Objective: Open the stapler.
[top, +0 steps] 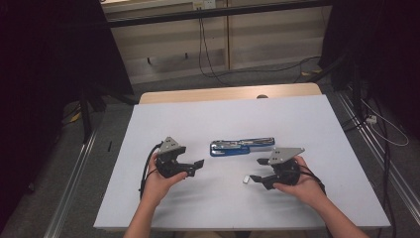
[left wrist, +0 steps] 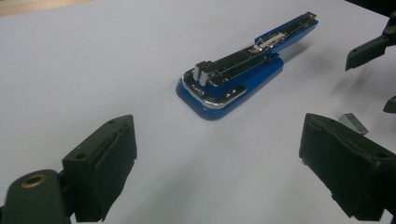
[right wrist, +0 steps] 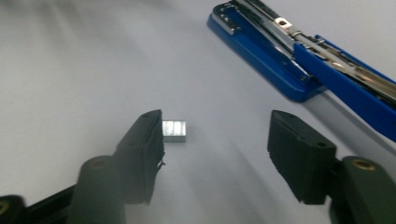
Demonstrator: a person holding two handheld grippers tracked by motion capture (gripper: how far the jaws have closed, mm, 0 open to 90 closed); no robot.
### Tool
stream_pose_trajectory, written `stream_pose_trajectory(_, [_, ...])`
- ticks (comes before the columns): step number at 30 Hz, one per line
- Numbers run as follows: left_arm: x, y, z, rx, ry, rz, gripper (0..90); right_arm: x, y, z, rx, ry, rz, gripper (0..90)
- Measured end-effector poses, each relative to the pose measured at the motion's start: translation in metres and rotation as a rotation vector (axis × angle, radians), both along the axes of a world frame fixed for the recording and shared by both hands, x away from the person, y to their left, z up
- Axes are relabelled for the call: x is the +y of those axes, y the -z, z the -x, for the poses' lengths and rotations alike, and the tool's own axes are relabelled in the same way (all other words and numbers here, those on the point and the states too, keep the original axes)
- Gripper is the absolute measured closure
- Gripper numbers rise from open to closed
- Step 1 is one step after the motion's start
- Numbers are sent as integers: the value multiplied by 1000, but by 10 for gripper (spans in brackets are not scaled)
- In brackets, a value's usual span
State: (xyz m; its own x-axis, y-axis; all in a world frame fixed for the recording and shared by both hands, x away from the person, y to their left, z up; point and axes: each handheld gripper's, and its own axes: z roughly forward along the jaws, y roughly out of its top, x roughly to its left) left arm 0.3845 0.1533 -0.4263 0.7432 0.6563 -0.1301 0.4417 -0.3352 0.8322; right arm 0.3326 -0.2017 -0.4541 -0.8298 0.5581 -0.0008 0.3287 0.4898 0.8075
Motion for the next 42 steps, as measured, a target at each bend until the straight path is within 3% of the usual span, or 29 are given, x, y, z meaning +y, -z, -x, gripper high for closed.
stream_pose_trajectory(11, [0,0,0,-2,1,-8,115,18,7,3,29,-92,66,638])
stream_pose_trajectory(18, [0,0,0,-2,2,-10,114,18,9,3,49,-106,72,659])
stream_pose_trajectory(29, [-1,0,0,-4,4,-19,115,21,8,9,63,-173,80,821])
stream_pose_trajectory(32, [0,-1,0,-7,6,-20,115,23,7,11,56,-190,89,789])
stream_pose_trajectory(37, [0,0,-1,-4,3,-14,115,25,4,6,11,-187,89,572])
stream_pose_trajectory(42, [0,0,0,-3,4,-18,115,36,7,1,4,-239,108,535])
